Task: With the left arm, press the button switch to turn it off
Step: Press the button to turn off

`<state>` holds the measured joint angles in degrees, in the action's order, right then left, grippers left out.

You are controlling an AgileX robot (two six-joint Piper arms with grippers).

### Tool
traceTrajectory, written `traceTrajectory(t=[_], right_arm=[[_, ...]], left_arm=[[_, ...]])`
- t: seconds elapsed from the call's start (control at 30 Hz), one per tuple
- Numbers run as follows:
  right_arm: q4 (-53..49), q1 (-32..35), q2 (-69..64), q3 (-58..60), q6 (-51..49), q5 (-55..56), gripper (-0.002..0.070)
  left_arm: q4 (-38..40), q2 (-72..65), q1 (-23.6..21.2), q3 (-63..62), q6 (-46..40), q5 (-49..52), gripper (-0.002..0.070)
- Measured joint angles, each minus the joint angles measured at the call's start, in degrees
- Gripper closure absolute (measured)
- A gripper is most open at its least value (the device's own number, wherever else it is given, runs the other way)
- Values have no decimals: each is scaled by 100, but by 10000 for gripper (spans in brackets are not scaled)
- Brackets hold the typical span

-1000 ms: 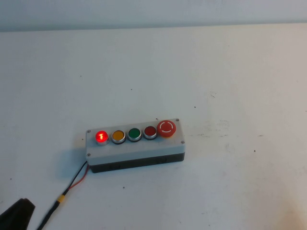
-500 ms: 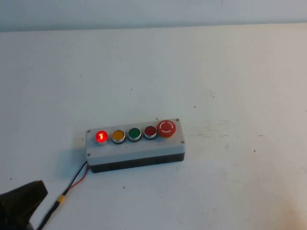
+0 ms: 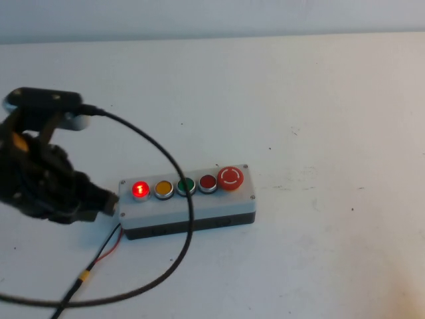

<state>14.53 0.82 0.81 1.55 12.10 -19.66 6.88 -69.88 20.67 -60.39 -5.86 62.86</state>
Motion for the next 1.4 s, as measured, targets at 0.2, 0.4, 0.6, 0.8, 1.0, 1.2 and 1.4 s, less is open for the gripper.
traceTrajectory(t=[0.2, 0.4, 0.6, 0.8, 1.0, 1.2, 1.4], right_arm=[[0, 0, 0, 0, 0, 0, 692], [0, 0, 0, 0, 0, 0, 692], [0, 0, 0, 0, 0, 0, 692], [0, 0, 0, 0, 0, 0, 692], [0, 0, 0, 0, 0, 0, 692], [0, 0, 0, 0, 0, 0, 692], [0, 0, 0, 0, 0, 0, 692]], left_arm=[[-59, -1328, 306, -1079, -213, 293, 677], [-148, -2237, 327, -1870, -296, 453, 677], [-272, -2932, 327, -2249, -308, 494, 677], [-314, -3269, 292, -2322, -317, 497, 677], [-336, -3372, 186, -2333, -329, 417, 677], [-350, -3409, 138, -2344, -336, 260, 677], [-350, -3480, 128, -2393, -350, 247, 677]])
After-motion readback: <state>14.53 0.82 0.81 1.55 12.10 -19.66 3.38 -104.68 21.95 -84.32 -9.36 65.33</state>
